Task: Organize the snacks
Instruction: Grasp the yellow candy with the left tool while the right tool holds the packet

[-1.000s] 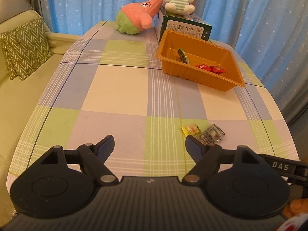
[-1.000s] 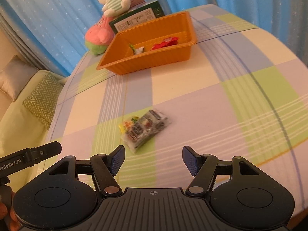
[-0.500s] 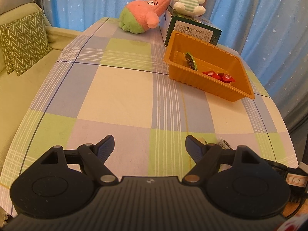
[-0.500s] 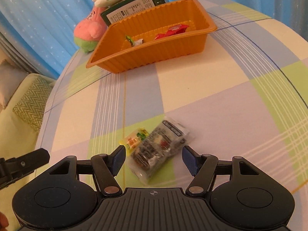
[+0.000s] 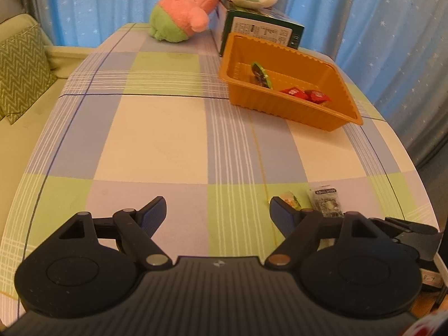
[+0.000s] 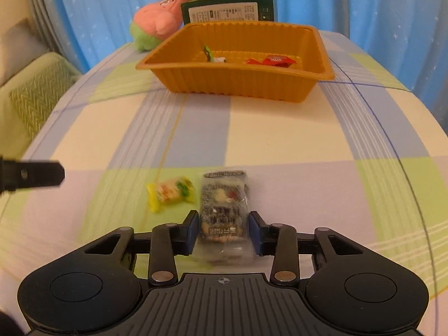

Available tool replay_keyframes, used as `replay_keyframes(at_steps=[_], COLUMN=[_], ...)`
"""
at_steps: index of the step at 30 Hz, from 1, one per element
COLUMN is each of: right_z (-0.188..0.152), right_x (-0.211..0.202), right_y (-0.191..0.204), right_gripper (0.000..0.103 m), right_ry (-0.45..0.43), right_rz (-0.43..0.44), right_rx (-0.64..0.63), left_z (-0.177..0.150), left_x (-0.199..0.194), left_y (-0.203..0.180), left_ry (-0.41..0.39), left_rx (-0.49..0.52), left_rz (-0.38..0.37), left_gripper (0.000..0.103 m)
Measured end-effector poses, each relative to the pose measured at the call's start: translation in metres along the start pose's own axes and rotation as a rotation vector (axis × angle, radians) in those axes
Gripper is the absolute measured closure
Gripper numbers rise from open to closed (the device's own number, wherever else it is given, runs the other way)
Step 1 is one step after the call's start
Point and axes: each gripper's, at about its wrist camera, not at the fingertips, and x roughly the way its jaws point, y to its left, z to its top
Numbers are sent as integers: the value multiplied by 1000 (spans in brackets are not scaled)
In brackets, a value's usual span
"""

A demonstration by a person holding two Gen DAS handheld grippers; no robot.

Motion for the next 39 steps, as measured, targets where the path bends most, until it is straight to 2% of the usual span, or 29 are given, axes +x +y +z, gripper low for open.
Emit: replay_keyframes(at_steps=[9, 15, 22, 24, 27, 32, 37, 39], right_z=[-1, -3, -11, -14, -17, -21, -22, -21], right_x=[-1, -1, -13, -16, -21, -24, -23, -23], right_y=[-19, -18, -45, -53, -59, -62, -63, -64], right_gripper=[64, 64, 65, 65, 65, 65, 65, 65], right_ry=[-9, -16, -20, -22, -32, -43, -50, -50], right_rz=[21, 11, -23, -38, -49, -44, -44, -43], right_rx=[-24, -90, -23, -5, 3, 4, 10, 15], left_z=[-1, -3, -6, -8, -11, -15, -14, -15], left_x=[16, 34, 65, 72, 83, 90, 90, 89], left_y=[-23, -41, -68, -74, -83, -90, -89, -89], left_ry=[2, 10, 35, 34, 41, 51, 74, 74], left_rx=[131, 297, 537, 587, 647, 674, 587, 547], left_rz=[-64, -85, -128, -142, -141, -155, -165, -151], left_gripper=[24, 26, 41, 44, 54, 66, 80, 81])
